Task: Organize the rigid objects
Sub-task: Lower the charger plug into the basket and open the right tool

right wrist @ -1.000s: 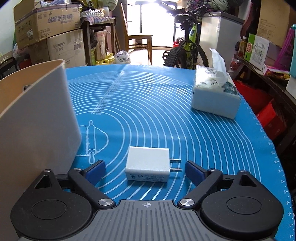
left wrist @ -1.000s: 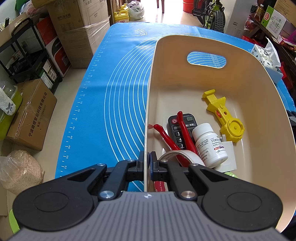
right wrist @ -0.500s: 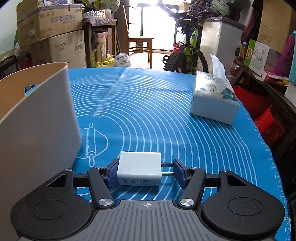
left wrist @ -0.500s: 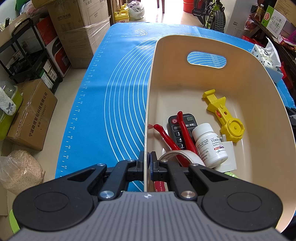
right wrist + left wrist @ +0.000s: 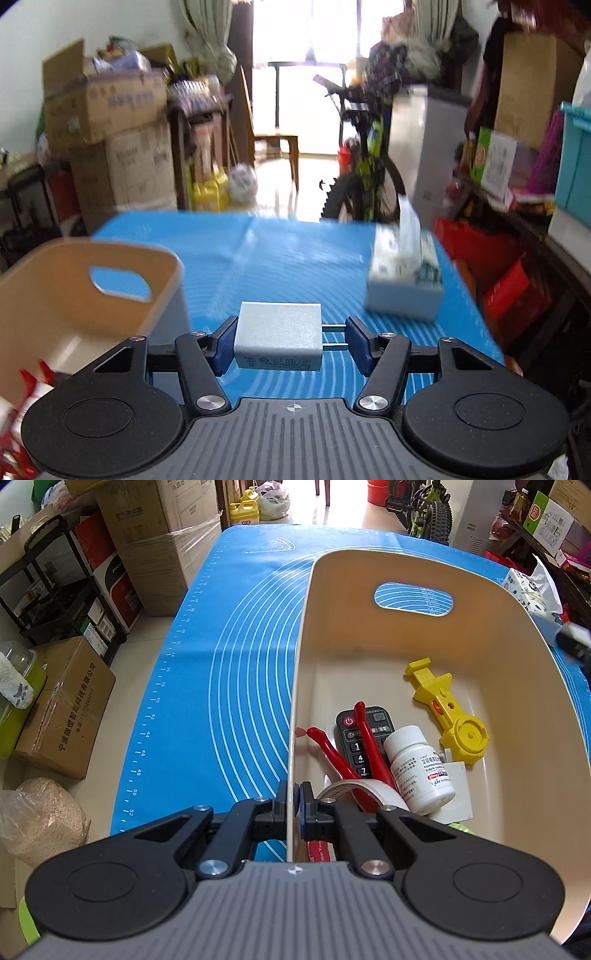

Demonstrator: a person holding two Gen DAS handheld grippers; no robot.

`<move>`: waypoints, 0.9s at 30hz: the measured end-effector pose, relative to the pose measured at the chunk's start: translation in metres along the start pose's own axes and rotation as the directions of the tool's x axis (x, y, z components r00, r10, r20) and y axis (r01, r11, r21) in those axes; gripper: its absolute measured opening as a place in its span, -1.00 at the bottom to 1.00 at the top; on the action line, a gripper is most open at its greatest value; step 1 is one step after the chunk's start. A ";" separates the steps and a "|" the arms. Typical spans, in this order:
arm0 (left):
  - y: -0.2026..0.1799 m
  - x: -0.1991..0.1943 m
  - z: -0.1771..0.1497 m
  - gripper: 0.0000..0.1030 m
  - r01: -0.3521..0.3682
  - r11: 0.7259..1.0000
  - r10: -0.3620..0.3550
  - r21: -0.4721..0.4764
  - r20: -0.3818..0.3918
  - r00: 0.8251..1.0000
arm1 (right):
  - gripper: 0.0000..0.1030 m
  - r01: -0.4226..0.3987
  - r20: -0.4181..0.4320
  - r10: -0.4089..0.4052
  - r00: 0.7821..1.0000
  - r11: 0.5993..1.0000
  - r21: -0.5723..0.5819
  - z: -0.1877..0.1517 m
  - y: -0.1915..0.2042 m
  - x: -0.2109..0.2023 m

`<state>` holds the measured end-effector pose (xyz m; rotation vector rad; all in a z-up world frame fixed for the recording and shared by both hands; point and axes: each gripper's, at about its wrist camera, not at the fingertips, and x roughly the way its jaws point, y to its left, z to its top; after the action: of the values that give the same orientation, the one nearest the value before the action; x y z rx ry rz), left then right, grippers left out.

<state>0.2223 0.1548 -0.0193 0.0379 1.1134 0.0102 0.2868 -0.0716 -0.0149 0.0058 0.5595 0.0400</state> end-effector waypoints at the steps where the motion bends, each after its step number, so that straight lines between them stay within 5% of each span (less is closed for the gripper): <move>1: 0.000 0.000 0.000 -0.88 0.000 1.000 0.000 0.000 0.000 1.000 | 0.26 -0.013 0.018 0.013 1.000 1.000 0.004 0.004 0.002 -0.007; 12: -0.001 0.000 0.000 -0.87 -0.008 1.000 0.008 0.002 0.001 1.000 | 0.26 -0.157 0.091 0.161 0.983 0.986 -0.047 0.030 0.043 -0.059; 27: -0.002 0.000 -0.001 -0.87 -0.009 1.000 0.009 0.002 0.001 1.000 | 0.26 -0.293 -0.105 0.278 0.955 0.941 -0.167 -0.006 0.113 -0.056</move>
<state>0.2213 0.1532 -0.0193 0.0450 1.1123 0.0174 0.2322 0.0390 0.0112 -0.0923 0.6299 0.3764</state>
